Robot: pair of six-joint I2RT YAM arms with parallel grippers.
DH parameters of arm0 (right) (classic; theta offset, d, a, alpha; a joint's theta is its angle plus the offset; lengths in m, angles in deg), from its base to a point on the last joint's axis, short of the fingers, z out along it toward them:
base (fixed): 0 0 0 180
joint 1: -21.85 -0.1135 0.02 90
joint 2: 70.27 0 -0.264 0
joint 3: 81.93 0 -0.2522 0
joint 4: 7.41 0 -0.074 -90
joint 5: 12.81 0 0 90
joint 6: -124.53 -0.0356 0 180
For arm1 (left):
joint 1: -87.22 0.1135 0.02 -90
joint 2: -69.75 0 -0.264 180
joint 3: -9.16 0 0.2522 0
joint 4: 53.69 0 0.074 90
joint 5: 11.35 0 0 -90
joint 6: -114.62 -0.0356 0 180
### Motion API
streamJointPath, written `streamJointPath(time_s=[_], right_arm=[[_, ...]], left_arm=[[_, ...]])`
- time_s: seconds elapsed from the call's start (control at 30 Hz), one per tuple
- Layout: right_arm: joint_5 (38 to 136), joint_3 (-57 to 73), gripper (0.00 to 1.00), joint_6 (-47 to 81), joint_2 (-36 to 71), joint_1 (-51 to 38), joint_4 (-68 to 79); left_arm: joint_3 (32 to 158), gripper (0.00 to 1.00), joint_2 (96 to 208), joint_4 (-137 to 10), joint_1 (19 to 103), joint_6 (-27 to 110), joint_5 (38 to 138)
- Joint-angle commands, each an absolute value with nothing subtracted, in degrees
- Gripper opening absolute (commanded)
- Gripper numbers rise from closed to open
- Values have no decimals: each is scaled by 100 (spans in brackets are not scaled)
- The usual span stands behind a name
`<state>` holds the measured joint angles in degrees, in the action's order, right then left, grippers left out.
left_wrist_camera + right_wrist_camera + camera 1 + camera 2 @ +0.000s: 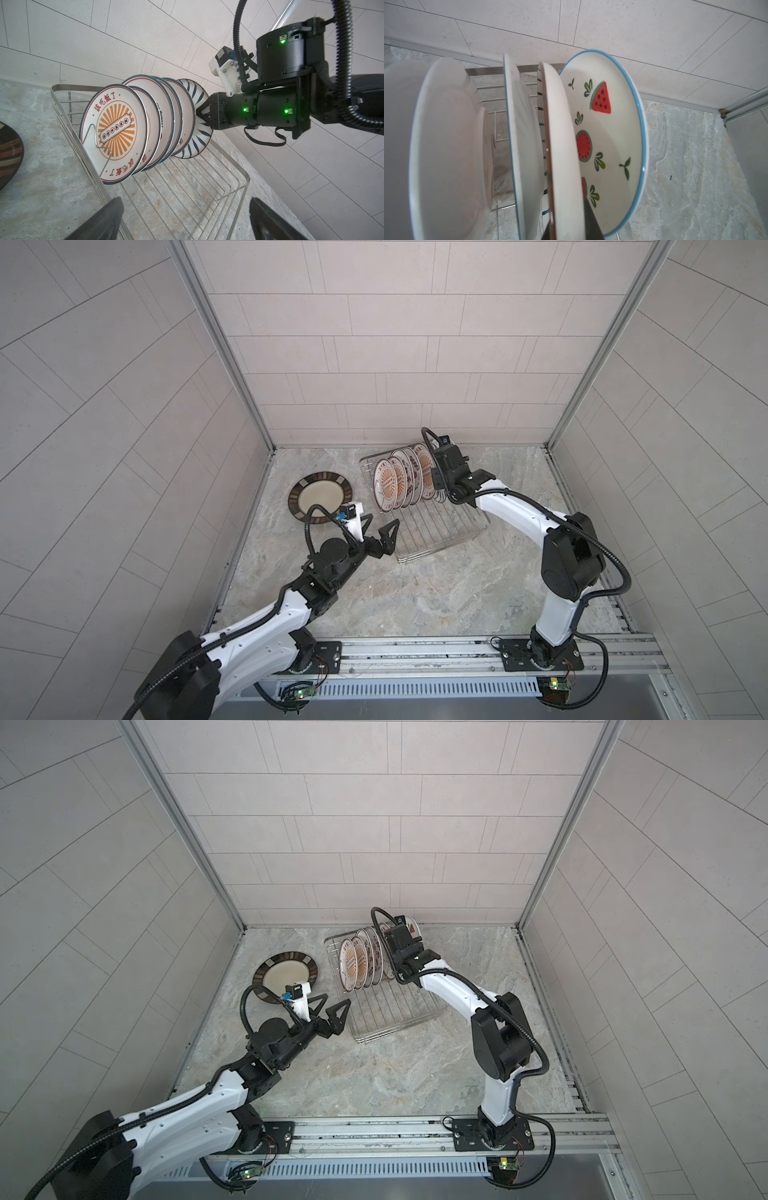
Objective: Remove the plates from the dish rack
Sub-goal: 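Lift the blue-striped plate out of the rack with the right gripper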
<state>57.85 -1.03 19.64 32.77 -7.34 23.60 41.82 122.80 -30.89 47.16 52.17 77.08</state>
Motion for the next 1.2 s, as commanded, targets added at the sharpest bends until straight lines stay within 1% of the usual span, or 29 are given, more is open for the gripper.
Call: streamJointPath(time_s=[0.0, 0.23, 0.33, 0.5, 0.63, 0.77, 0.9, 1.07, 1.17], right_arm=[[5207, -85, 10, 2038, 2595, -721, 2196], [5178, 505, 10, 2092, 1718, -831, 2164], [5425, 766, 10, 2037, 1345, -838, 2205], [5573, 1396, 10, 1897, 560, -872, 2129], [5795, 1961, 10, 1730, -171, -865, 2015], [6364, 2345, 10, 1554, -731, -822, 1980], [6646, 2796, 9, 1313, -1322, -734, 1858], [7938, 3307, 8, 614, -1701, -122, 1485], [8703, 3651, 6, 110, -1839, 242, 1056]], left_arm=[[4103, 100, 12088, -2912, 4697, 5199, 7636], [4026, 100, 11975, -2905, 4705, 5288, 7579], [4006, 100, 12028, -2782, 4704, 5359, 7705], [4023, 100, 11913, -3230, 4603, 5378, 7435], [4006, 100, 11848, -2994, 4600, 5563, 7804], [4006, 100, 11833, -2931, 4582, 5737, 8058], [4240, 100, 11754, -3636, 4482, 5650, 7969], [4136, 100, 11820, -3246, 4423, 5825, 8357], [4222, 100, 11905, -3294, 4424, 5860, 8671]])
